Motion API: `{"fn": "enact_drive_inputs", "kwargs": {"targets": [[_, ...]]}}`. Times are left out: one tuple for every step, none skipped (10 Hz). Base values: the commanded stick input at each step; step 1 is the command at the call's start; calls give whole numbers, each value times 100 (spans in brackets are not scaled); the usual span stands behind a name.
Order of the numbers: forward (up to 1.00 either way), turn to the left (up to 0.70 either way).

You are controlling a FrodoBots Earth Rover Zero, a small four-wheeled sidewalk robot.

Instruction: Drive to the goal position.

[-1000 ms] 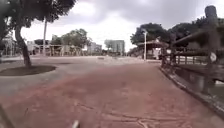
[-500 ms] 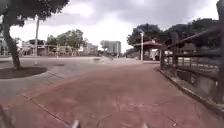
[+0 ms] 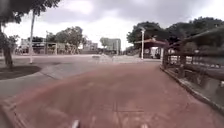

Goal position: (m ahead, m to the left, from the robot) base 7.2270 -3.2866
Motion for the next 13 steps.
{"fn": "enact_drive_inputs", "kwargs": {"targets": [[70, -34], [70, -22], [70, 0], [70, 0], [70, 0], [70, 0], [70, 0], [70, 0], [70, 0], [70, -3], [70, -14], [70, -27], [70, -33]]}}
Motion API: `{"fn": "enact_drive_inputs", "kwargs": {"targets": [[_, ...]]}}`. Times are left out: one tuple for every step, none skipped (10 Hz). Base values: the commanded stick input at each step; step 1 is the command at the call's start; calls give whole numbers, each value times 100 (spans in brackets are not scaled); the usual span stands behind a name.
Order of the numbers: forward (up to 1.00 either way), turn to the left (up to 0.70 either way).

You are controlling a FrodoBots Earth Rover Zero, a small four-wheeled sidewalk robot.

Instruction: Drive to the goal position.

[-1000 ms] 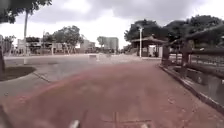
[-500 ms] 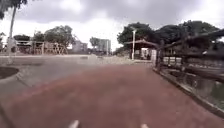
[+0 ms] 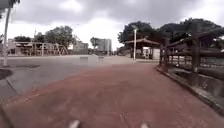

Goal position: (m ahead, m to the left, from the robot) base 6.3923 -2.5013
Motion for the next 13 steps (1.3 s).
{"fn": "enact_drive_inputs", "kwargs": {"targets": [[70, -33], [70, -33], [70, -33], [70, -25], [70, 0], [70, 0], [70, 0], [70, -4], [70, -24], [70, -30], [70, -35], [70, -32], [70, -11]]}}
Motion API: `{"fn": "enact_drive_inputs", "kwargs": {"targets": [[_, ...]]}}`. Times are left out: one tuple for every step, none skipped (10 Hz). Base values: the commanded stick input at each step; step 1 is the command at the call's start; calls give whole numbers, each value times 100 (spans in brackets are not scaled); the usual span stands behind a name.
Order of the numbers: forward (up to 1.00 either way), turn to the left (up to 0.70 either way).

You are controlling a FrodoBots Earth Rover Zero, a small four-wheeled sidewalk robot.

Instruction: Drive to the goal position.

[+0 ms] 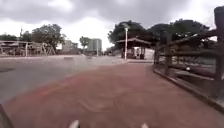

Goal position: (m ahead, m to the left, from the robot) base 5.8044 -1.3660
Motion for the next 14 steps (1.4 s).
{"fn": "enact_drive_inputs", "kwargs": {"targets": [[70, 0], [70, 0], [70, 0], [70, -1], [70, -7], [70, -23], [70, -35], [70, -35], [70, -32], [70, -17], [70, -1], [70, 0], [70, 0], [70, 0]]}}
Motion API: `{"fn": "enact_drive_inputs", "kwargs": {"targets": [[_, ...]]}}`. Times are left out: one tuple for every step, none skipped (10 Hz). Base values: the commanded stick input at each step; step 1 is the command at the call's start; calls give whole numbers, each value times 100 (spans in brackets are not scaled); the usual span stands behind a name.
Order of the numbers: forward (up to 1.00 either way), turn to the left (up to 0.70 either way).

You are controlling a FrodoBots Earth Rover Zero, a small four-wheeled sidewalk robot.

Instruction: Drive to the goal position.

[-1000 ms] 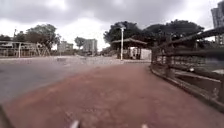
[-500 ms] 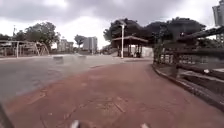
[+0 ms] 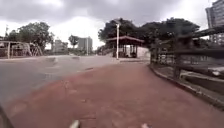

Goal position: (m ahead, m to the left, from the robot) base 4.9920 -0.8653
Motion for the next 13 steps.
{"fn": "enact_drive_inputs", "kwargs": {"targets": [[70, 0], [70, -3], [70, -13], [70, -35], [70, -35], [70, -8], [70, 0], [70, 0], [70, 0], [70, 0], [70, 0], [70, 0], [70, 0]]}}
